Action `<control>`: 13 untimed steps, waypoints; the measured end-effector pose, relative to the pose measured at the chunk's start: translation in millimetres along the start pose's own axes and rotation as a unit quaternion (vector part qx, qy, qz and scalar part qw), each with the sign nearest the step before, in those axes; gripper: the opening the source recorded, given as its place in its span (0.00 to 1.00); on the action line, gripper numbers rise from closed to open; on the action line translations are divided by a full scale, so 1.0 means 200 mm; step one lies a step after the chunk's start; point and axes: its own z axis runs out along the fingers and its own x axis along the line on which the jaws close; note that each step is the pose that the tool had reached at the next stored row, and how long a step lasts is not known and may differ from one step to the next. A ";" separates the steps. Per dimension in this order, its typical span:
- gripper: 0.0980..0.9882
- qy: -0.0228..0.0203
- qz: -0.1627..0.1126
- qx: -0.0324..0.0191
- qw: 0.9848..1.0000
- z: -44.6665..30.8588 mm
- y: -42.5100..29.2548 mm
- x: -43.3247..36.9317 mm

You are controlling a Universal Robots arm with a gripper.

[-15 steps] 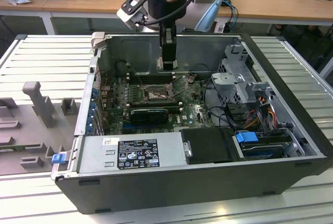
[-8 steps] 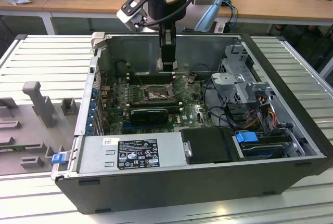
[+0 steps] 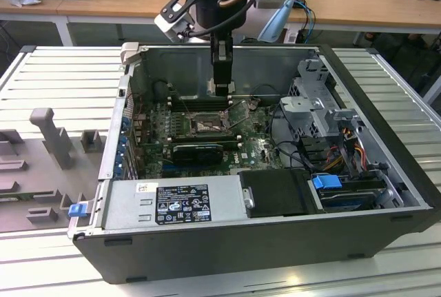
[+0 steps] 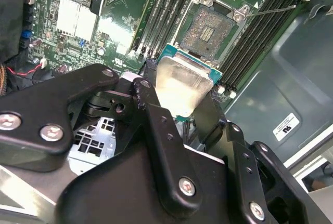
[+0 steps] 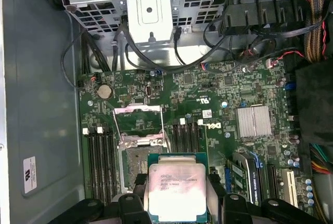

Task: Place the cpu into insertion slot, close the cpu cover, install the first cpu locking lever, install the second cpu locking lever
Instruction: 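Place the cpu into insertion slot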

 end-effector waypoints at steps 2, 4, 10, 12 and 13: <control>0.48 -0.001 0.000 0.000 1.000 0.003 0.000 0.000; 0.48 -0.001 0.000 0.000 1.000 0.019 -0.002 0.000; 0.48 0.002 -0.033 0.000 0.999 0.082 -0.007 0.000; 0.48 0.003 -0.051 0.000 0.999 0.096 -0.009 0.001; 0.48 0.004 -0.058 0.001 0.998 0.101 -0.009 0.002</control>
